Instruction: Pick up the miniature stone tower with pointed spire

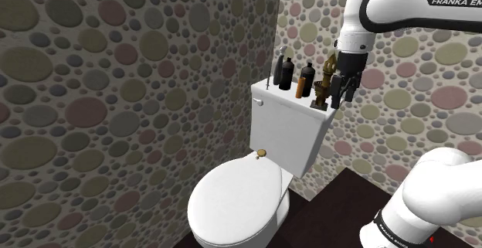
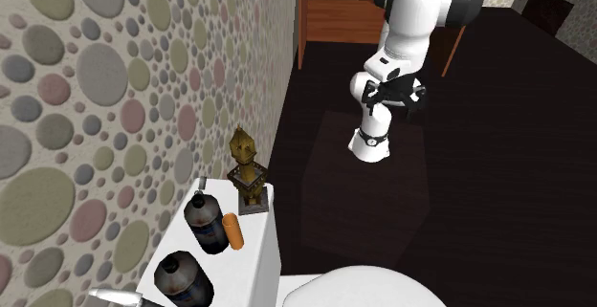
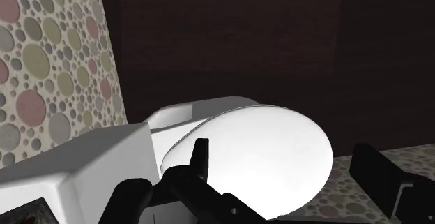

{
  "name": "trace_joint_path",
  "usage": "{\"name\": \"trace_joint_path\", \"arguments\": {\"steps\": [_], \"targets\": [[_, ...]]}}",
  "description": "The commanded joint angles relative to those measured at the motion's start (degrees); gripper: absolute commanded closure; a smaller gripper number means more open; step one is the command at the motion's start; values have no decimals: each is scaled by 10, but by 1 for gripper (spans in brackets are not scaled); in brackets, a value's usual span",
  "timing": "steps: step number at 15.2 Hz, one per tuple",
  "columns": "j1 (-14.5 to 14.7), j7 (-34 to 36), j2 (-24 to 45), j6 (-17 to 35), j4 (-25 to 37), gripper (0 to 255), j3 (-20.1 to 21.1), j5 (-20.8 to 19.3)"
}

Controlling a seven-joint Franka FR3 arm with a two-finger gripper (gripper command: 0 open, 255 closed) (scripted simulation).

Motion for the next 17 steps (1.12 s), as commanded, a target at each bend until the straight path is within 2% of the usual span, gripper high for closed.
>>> {"name": "trace_joint_path", "arguments": {"steps": [1, 9, 17], "targets": [[0, 0, 0, 0, 0, 0, 0, 0], [-33, -45, 73, 100, 50, 0, -57, -48], [-56, -89, 157, 186, 127, 0, -114, -65]]}}
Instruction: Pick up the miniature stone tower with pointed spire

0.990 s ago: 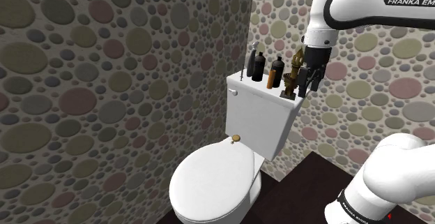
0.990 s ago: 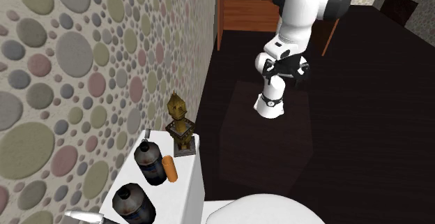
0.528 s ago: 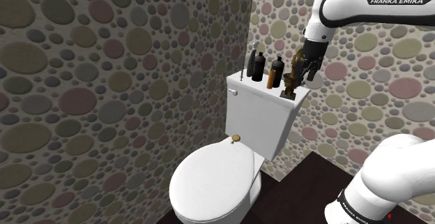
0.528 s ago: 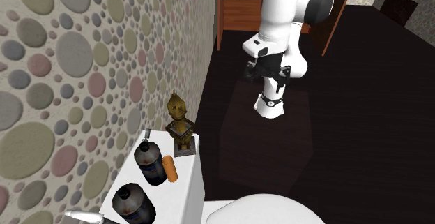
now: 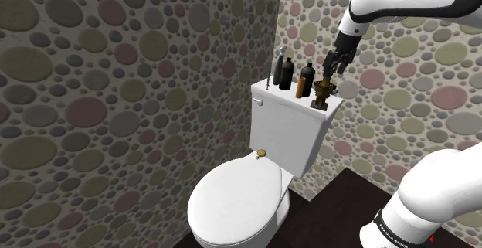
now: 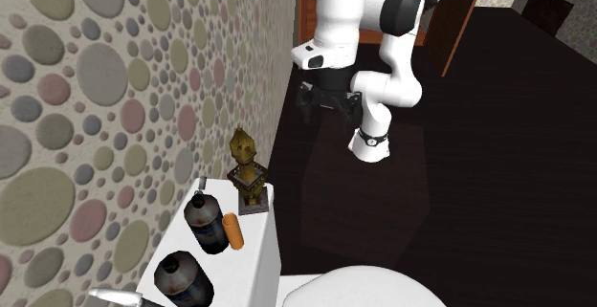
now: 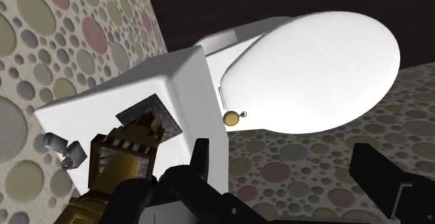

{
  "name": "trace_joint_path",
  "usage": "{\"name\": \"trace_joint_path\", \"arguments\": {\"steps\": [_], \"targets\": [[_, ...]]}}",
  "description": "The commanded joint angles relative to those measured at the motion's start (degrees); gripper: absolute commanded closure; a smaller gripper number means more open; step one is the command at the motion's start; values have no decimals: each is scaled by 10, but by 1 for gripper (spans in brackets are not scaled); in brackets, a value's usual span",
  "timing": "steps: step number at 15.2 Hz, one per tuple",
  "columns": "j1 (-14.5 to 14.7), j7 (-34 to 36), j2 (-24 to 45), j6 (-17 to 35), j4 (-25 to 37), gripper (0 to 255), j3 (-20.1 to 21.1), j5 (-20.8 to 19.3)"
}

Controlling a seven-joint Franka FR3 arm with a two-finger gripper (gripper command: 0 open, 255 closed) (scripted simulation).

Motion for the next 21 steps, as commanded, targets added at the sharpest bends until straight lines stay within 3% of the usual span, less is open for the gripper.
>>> {"name": "trace_joint_path", "arguments": {"steps": [1, 8, 15, 21], "targets": [[-4, -9, 18, 21, 18, 0, -13, -1], [-16, -52, 100, 79, 110, 0, -65, 17], [-28, -103, 190, 116, 224, 0, -120, 69], [-30, -106, 184, 156, 180, 0, -120, 69]]}}
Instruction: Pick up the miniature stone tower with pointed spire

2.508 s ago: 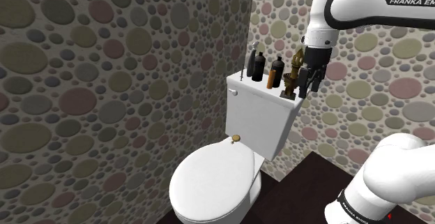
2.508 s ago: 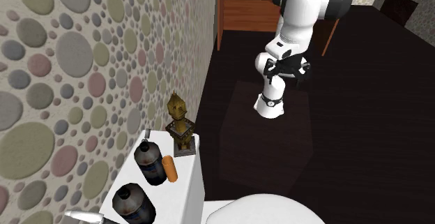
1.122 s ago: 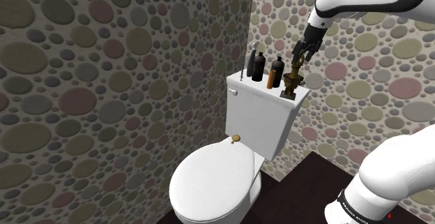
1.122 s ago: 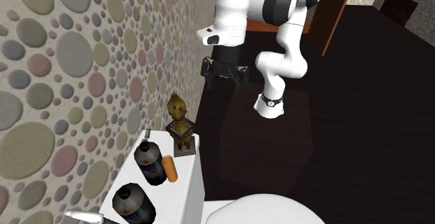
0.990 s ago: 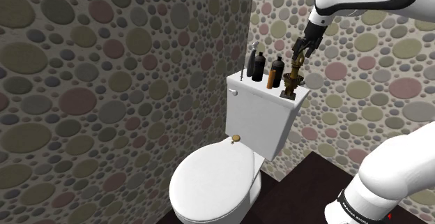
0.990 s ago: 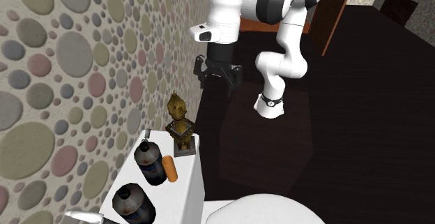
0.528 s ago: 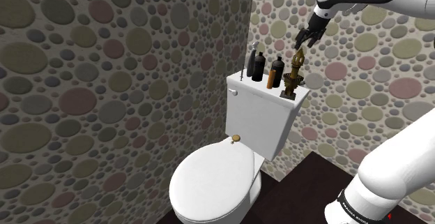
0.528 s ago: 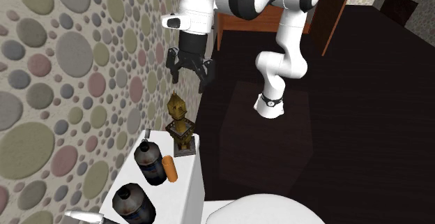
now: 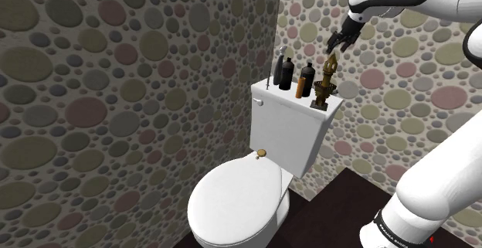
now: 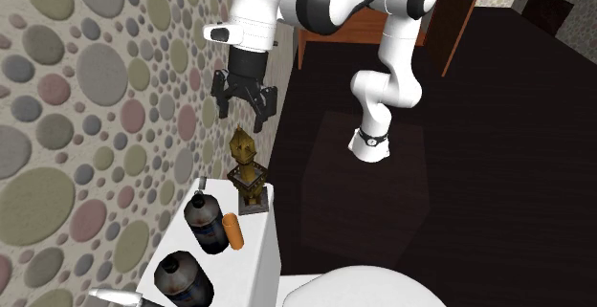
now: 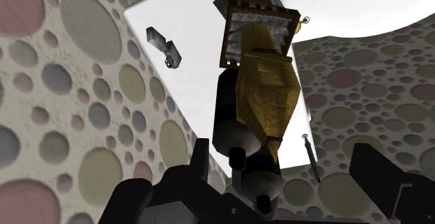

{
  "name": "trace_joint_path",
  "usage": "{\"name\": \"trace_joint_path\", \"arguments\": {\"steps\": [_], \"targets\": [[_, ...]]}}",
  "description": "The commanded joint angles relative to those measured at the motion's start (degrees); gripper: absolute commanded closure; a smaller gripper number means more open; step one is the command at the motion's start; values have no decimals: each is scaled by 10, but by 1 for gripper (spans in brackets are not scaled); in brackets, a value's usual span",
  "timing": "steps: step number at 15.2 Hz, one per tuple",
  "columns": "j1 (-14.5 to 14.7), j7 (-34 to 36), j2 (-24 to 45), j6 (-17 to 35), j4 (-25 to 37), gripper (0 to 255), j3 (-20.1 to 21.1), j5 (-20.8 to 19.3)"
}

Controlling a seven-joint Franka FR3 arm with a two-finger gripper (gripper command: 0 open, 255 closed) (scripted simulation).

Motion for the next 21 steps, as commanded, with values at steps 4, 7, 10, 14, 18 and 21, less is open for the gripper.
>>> {"name": "trace_joint_path", "arguments": {"steps": [4, 7, 10, 14, 18, 21], "targets": [[-1, -2, -6, 27, -33, 0, 0, -1], [-1, -3, -6, 27, -32, 255, -1, -1], [-1, -3, -6, 27, -32, 255, 0, -1], [-1, -2, -6, 27, -33, 255, 0, -1], [0, -1, -1, -4, 3, 255, 0, 0], [0, 0, 4, -28, 32, 255, -1, 1]]}}
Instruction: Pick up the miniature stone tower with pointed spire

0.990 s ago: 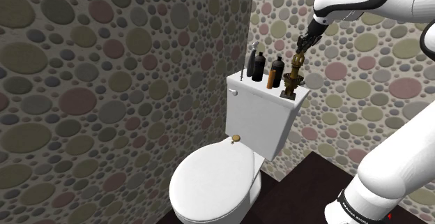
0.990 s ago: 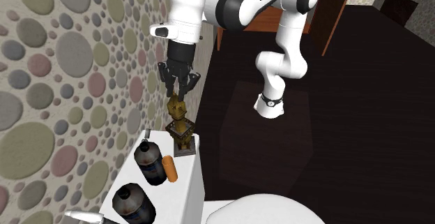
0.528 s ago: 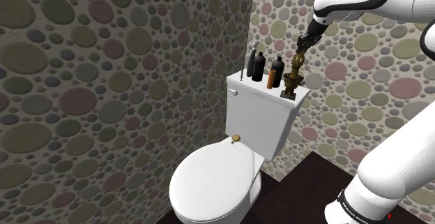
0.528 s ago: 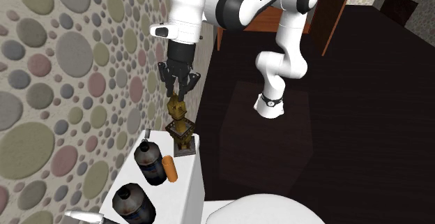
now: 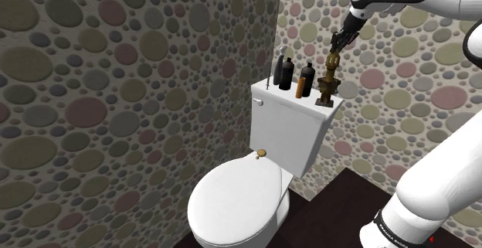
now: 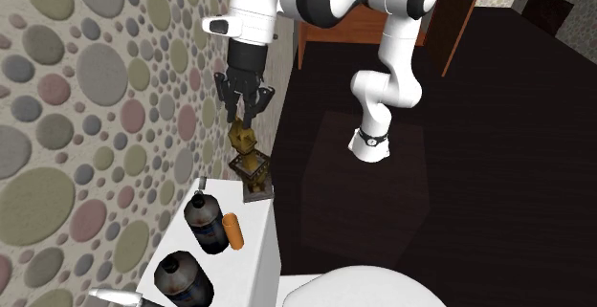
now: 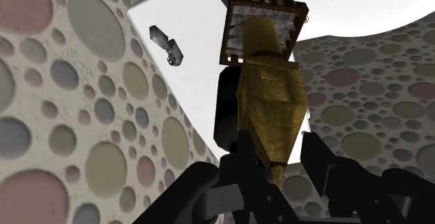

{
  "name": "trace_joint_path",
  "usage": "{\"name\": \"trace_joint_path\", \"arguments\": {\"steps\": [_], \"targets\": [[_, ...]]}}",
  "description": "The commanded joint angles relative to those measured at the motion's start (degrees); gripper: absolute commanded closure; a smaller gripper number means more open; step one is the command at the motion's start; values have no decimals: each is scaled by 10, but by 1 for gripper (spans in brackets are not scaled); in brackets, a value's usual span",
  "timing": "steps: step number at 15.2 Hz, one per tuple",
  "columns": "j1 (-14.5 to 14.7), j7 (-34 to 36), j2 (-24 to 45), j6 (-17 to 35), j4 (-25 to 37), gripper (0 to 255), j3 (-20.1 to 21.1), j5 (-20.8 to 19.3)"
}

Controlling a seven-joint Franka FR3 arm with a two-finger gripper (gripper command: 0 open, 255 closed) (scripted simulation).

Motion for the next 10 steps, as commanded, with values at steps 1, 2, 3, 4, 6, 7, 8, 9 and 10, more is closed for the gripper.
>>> {"name": "trace_joint_path", "arguments": {"steps": [1, 2, 3, 4, 6, 7, 8, 9, 10], "targets": [[0, 0, 6, -17, 23, 255, -1, 2], [0, 0, 8, -25, 33, 255, -1, 3], [1, 0, 10, -33, 43, 255, -1, 4], [1, 0, 13, -41, 53, 255, -2, 5], [1, 0, 19, -57, 75, 255, -3, 7], [1, 0, 22, -66, 86, 255, -4, 8], [1, -1, 25, -74, 97, 255, -4, 10], [1, -1, 25, -75, 99, 255, -4, 10], [1, -1, 25, -75, 99, 255, -4, 10]]}}
